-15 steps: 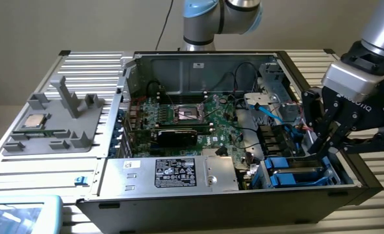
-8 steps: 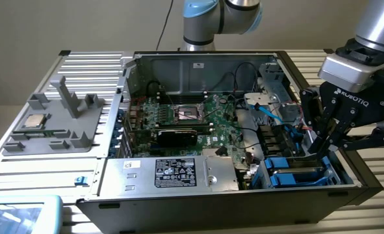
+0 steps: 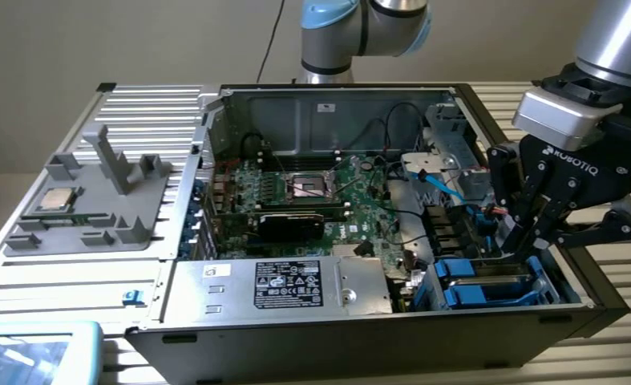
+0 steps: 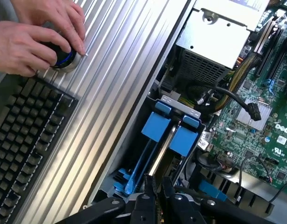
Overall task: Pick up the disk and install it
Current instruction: 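Insert the first disk wire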
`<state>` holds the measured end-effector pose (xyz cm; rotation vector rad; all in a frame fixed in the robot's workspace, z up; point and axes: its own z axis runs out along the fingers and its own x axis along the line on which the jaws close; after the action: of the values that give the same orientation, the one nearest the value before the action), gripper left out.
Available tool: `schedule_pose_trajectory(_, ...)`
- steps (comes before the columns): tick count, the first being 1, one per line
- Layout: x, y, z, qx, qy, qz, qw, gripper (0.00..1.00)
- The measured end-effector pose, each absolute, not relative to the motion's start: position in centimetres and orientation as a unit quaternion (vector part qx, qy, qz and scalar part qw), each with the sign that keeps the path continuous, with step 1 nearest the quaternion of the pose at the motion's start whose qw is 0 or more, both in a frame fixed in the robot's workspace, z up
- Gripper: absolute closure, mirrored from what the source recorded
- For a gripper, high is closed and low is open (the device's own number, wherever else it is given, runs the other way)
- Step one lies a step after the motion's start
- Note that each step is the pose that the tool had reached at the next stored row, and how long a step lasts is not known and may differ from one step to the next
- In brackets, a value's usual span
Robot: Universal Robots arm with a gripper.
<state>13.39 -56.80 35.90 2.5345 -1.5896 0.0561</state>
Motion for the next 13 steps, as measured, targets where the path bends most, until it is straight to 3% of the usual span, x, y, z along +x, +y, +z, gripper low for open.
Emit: schedule_pose_trajectory(13,13.36,-56.12,35.73,0.832,-0.549,0.021,0.080,0.84)
